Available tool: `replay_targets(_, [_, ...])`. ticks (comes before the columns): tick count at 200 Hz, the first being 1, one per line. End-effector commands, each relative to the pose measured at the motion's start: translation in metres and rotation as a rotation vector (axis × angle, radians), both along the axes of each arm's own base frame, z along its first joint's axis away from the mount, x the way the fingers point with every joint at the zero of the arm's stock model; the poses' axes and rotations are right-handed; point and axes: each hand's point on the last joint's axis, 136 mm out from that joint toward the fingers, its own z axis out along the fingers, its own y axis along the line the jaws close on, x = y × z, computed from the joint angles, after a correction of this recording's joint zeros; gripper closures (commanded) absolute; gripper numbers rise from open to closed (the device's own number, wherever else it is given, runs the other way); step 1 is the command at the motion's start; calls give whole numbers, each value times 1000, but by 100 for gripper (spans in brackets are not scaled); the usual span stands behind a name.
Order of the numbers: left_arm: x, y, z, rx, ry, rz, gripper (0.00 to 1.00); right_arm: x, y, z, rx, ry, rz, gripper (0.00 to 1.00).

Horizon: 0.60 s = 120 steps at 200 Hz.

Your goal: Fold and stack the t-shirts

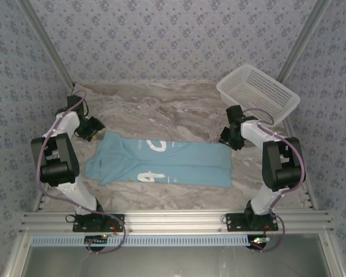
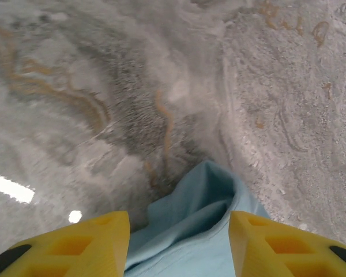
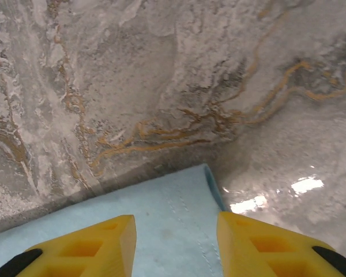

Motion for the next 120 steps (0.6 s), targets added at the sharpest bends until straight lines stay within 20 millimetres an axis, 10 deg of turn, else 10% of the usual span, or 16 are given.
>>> replay_targets(1, [22,-13,9,-46,-77,-78,51,8,6,2,8,-7,26,58])
replay_targets(78, [34,-31,-19,-85,-36,-145,60,2,12,-22,-6,67,24,59])
replay_targets(120, [23,-19,-32,-8,24,-108,87,-5,7,-31,-41,111,17,61])
